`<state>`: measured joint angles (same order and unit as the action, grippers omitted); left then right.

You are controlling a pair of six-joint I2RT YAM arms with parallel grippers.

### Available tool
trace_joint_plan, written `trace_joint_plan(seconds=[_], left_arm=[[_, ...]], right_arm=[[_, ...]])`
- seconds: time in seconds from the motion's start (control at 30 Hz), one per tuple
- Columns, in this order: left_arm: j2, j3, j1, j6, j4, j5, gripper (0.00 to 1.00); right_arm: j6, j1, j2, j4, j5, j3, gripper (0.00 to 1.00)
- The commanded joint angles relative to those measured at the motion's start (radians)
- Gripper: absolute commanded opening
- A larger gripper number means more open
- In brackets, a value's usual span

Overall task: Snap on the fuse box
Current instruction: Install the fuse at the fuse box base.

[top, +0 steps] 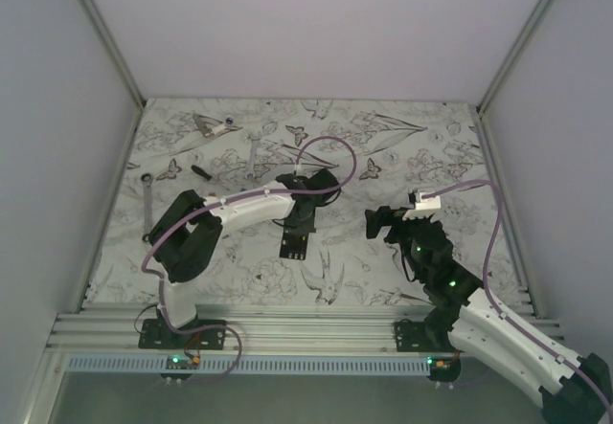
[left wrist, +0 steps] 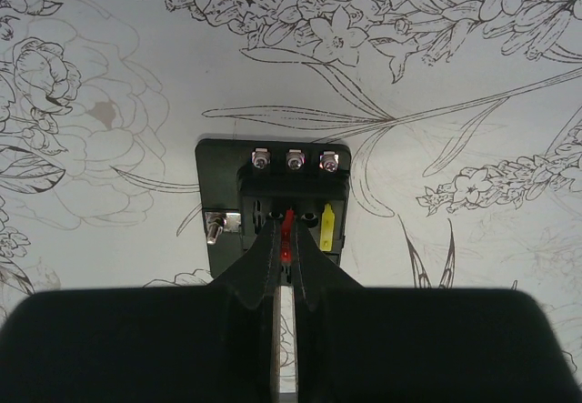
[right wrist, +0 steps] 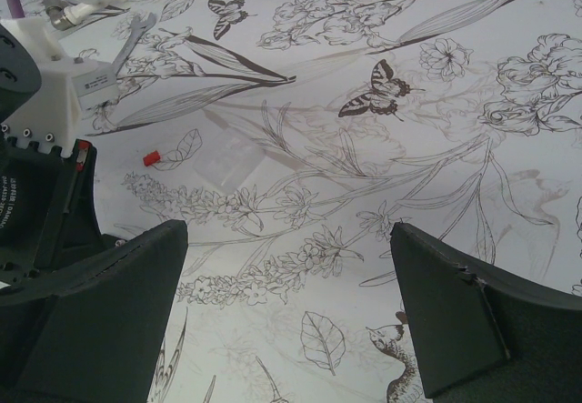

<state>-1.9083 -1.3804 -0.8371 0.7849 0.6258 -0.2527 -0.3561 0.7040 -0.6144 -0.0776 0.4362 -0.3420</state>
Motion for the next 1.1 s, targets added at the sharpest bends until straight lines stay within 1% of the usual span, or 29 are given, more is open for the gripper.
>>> trace_joint_plan(seconds=[0.0, 0.17, 0.5, 0.7, 1.07], left_arm=[[0.030, 0.059, -0.005, -0.031, -0.022, 0.003, 0.00], [0.055, 0.085, -0.017, -0.040, -0.060, 0.005, 0.00], [0.080, 0.096, -0.036, -0.060, -0.075, -0.033, 0.00], [0.042, 0.087, -0.029, -0.109, -0.076, 0.052, 0.00], [0.004, 0.104, -0.003, -0.145, -0.056, 0.105, 0.00]], right_arm=[[-0.019, -0.006, 0.007, -0.020, 0.000, -0.003, 1.00], [-0.018, -0.006, 0.004, -0.022, 0.000, -0.003, 1.00], [-0.018, -0.005, -0.001, -0.023, -0.004, -0.003, 1.00], [-0.018, -0.006, 0.000, -0.022, -0.005, -0.005, 1.00], [-0.018, -0.006, -0.001, -0.024, -0.014, -0.005, 1.00]])
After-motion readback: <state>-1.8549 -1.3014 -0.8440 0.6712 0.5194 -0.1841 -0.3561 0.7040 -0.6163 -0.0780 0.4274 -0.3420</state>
